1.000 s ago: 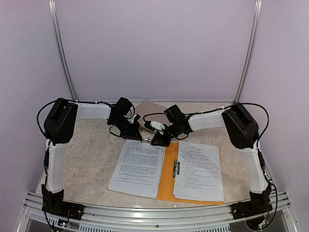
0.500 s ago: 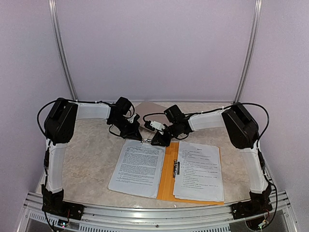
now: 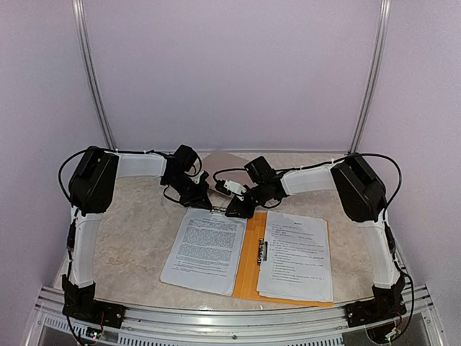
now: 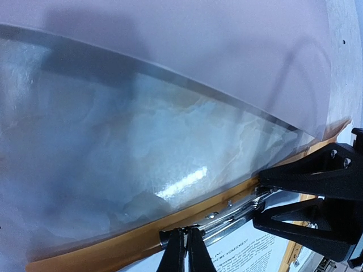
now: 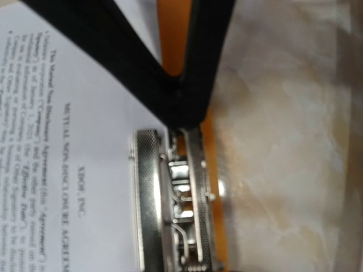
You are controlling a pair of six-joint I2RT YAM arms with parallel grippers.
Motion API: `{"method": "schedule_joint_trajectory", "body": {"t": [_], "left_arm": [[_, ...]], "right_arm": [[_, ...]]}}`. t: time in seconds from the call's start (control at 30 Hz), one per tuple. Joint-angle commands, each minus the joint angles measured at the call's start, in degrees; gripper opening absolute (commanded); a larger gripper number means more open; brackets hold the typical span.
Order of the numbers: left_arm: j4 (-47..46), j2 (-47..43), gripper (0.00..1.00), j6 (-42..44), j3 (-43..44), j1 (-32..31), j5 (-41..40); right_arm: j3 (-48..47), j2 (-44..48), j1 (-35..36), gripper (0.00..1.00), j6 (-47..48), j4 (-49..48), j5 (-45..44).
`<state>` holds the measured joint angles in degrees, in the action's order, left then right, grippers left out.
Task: Put the files into the folder
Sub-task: Clamp the file onto the spring clip on the folder.
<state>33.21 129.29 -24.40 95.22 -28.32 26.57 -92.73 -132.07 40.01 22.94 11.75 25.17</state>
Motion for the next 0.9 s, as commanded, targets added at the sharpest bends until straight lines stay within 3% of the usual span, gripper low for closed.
{"method": "schedule_joint_trajectory", "body": {"t": [0.0, 0.87], "left_arm": [[4.8, 6.9, 0.0, -1.0, -3.2, 1.8, -12.1], [-0.7, 1.1, 0.0, -3.9, -4.5, 2.1, -5.4]], "right_arm": [[2.8, -3.1, 1.2, 0.0, 1.1, 12.0, -5.5], [2.9, -3.2, 1.9, 0.0, 2.8, 13.4, -6.8]]}}
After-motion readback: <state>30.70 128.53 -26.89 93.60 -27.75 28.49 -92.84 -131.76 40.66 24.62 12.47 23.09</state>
